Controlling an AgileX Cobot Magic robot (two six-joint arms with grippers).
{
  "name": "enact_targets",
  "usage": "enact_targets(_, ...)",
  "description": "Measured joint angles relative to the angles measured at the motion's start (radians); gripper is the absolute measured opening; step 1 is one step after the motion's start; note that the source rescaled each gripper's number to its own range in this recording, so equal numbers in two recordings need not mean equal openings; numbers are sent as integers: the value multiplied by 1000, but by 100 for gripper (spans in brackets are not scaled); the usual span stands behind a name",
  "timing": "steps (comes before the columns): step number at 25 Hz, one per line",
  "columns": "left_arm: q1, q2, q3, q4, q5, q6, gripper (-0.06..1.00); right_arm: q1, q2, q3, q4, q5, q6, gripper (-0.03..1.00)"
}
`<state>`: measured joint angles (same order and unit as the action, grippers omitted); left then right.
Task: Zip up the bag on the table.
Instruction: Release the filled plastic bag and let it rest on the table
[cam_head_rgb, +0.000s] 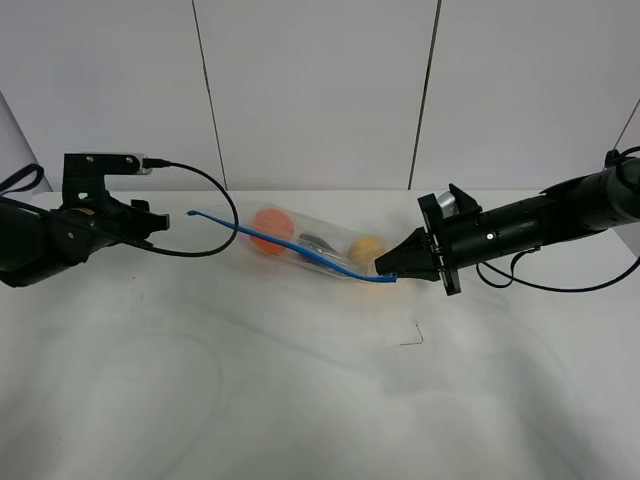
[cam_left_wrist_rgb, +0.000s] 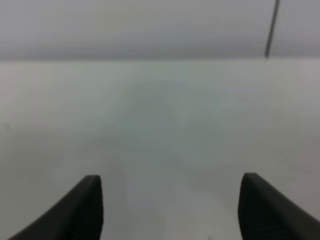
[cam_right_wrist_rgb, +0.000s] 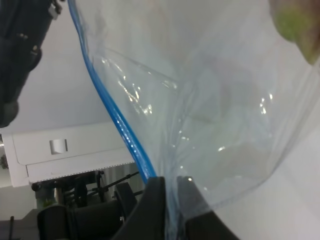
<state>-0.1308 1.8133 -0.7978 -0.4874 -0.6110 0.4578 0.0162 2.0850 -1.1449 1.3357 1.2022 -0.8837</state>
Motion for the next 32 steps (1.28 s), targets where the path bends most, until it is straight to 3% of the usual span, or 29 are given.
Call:
enact_targets(8, 115, -67, -261, 8, 931, 66, 90, 0, 0, 0, 0, 0, 3, 1)
enact_targets(11, 125, -70, -342, 66, 1184, -56, 90, 0, 0, 0, 0, 0, 3, 1)
enact_targets(13, 125, -73, -392, 164, 1311, -199, 90, 0, 0, 0, 0, 0, 3, 1)
enact_targets(16, 125, -73, -451, 325, 1460, -396, 90, 0, 0, 0, 0, 0, 3, 1)
enact_targets(19, 127, -73, -494, 415, 1579, -482, 90, 0, 0, 0, 0, 0, 3, 1)
enact_targets(25, 127, -74, -513, 461, 1771, -479, 90, 0, 0, 0, 0, 0, 4, 1)
enact_targets(32, 127, -142, -429, 474, 1770, -458, 90, 0, 0, 0, 0, 0, 4, 1)
